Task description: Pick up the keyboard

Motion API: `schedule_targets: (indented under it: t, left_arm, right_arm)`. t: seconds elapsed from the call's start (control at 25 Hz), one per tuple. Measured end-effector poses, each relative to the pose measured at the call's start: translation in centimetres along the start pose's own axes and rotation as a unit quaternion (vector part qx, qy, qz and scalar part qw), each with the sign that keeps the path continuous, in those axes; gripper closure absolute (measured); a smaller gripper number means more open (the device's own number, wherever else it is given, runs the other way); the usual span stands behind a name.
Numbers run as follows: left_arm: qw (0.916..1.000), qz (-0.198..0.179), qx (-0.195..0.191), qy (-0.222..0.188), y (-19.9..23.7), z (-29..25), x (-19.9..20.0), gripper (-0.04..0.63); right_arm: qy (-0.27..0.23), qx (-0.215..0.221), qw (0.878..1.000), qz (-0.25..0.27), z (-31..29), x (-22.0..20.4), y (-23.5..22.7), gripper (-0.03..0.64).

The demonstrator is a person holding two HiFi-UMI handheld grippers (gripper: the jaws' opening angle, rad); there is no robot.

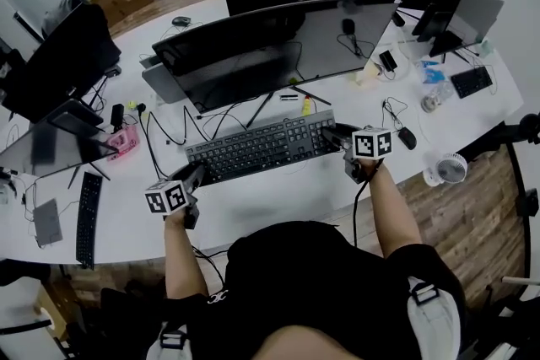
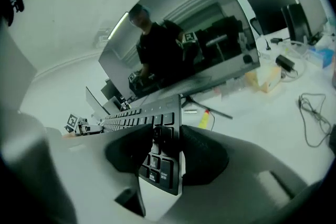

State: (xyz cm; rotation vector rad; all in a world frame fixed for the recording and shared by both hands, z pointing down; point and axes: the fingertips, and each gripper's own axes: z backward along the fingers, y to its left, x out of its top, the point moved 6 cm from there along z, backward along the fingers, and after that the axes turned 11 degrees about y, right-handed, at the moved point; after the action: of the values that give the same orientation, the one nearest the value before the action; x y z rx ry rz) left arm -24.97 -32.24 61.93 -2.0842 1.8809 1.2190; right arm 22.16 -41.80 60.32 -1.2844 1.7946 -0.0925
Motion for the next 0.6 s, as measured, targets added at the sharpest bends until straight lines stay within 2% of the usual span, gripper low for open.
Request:
schedule_targets:
  t: [0.16, 0.36, 0.52, 0.6]
  left_arm:
    - [0.994, -0.072, 0.008, -0.083, -3.4, 4.6, 5.7, 0.382]
    - [0.9753, -0.137, 0.013, -0.173, -7.4, 10.1, 10.7, 0.382]
    - [0.9592, -0.173, 0.011, -0.223, -10.2, 12.9, 12.6, 0.382]
    - [0.9547, -0.182, 0.009, -0.235, -10.9, 13.3, 12.7, 0.382]
  right_arm:
    - [-0.085, -0.001, 0.995, 0.048, 4.7, 4.5, 3.3, 0.456]
    - [-0.173, 0.005, 0.979, 0.104, 10.4, 8.9, 7.5, 0.456]
    - [-0.223, 0.006, 0.964, 0.144, 14.4, 10.7, 9.8, 0.456]
    - [-0.237, 0.004, 0.959, 0.156, 15.5, 10.8, 10.3, 0.456]
